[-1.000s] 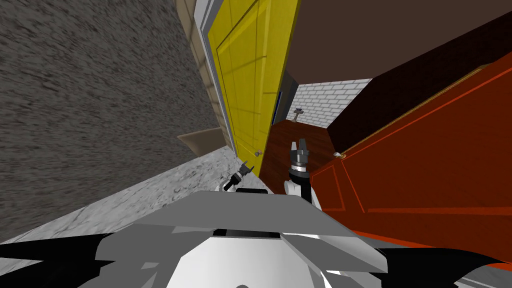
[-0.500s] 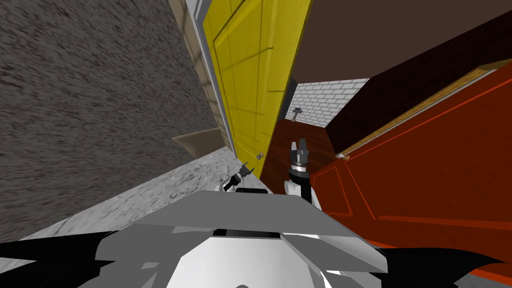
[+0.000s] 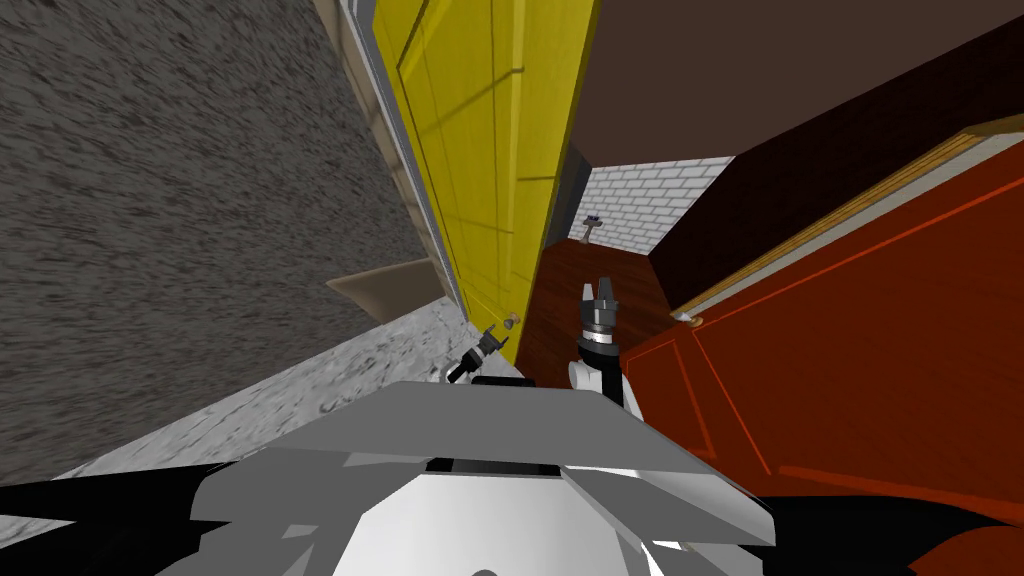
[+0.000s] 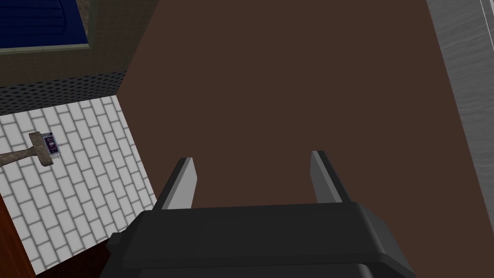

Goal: Push the door open

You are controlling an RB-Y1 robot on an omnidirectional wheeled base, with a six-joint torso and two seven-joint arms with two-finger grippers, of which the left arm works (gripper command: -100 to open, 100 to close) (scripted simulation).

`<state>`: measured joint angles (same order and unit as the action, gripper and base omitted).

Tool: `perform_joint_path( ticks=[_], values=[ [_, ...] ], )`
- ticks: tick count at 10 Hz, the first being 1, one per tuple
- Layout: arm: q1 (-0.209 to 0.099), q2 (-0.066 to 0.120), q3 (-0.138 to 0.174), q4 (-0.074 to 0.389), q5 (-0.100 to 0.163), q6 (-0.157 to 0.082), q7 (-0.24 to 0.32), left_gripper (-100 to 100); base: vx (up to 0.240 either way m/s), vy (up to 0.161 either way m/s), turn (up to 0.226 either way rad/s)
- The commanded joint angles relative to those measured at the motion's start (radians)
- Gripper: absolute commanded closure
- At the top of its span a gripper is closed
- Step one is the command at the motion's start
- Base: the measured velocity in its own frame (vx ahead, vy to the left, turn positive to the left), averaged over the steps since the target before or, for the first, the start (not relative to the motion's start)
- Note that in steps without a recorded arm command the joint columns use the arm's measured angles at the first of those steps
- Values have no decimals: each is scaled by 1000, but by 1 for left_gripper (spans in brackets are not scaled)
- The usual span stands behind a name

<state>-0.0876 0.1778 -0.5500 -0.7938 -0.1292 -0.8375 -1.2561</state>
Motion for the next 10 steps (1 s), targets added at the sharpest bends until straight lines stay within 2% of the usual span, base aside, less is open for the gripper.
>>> perform_joint_path(
  ticks=[1, 4, 5, 10],
  values=[
    [3, -5, 3, 4, 1, -2, -6, -100, 138, -140, -29],
    [4, -10, 5, 9, 2, -4, -10, -100, 163, -88, -14],
    [4, -10, 5, 9, 2, -4, -10, 100, -11, 2, -3],
    [4, -10, 5, 9, 2, -4, -10, 100, -8, 4, -7]
  ],
)
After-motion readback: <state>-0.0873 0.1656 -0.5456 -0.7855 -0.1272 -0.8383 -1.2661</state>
